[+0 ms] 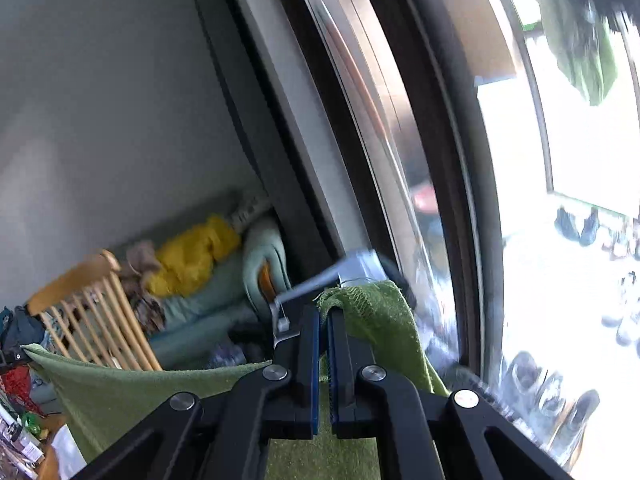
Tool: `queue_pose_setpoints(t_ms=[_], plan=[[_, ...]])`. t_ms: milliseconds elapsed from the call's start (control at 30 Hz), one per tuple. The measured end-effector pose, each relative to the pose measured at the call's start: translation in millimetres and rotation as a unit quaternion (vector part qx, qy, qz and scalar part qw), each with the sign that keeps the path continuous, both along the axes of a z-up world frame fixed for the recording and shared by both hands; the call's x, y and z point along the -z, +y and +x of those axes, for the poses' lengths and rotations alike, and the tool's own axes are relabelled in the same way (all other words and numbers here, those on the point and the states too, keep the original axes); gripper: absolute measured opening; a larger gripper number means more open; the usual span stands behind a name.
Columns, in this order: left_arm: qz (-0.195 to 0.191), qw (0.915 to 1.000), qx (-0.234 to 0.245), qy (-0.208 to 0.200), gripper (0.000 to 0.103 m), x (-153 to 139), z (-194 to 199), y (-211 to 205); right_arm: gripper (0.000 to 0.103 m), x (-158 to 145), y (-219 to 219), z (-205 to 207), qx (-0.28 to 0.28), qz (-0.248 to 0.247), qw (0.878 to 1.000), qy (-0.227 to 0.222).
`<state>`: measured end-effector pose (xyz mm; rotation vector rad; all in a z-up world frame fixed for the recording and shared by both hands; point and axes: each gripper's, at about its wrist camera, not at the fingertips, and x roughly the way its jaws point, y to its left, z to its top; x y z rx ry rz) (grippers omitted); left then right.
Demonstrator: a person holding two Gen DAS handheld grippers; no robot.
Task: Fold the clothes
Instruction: 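Lift the green cloth and stretch it taut between both grippers, then lower the green cloth onto the ottoman and open both grippers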
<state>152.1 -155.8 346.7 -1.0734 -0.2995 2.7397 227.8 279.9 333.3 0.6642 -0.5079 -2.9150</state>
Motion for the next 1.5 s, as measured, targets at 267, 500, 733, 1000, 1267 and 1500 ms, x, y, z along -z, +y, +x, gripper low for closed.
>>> queue_pose_setpoints(t_ms=[267, 500, 733, 1000, 1267, 1500], plan=[[-0.025, 0.9985, -0.035, -0.034, 0.003, 91, -147, 25, 0.003, 94, 11, -164, 0.003, 0.001, 0.996, -0.089], [0.000, 0.9976, -0.049, -0.048, 0.003, 146, -231, 39, 0.003, 140, 24, -250, 0.015, -0.022, 0.994, -0.107], [-0.027, 0.9949, -0.057, -0.079, 0.003, 198, -253, 40, 0.003, 183, 13, -264, -0.010, -0.022, 0.988, -0.150], [-0.160, 0.9639, -0.046, -0.207, 0.003, 282, -219, 27, 0.003, 261, -10, -202, -0.081, -0.018, 0.967, -0.242], [-0.232, 0.9302, -0.028, -0.283, 0.003, 362, -172, 22, 0.003, 349, -59, -120, -0.163, -0.002, 0.913, -0.374], [-0.283, 0.9109, -0.030, -0.298, 0.010, 381, -165, 32, 0.009, 393, -61, -102, -0.154, -0.027, 0.893, -0.422]])
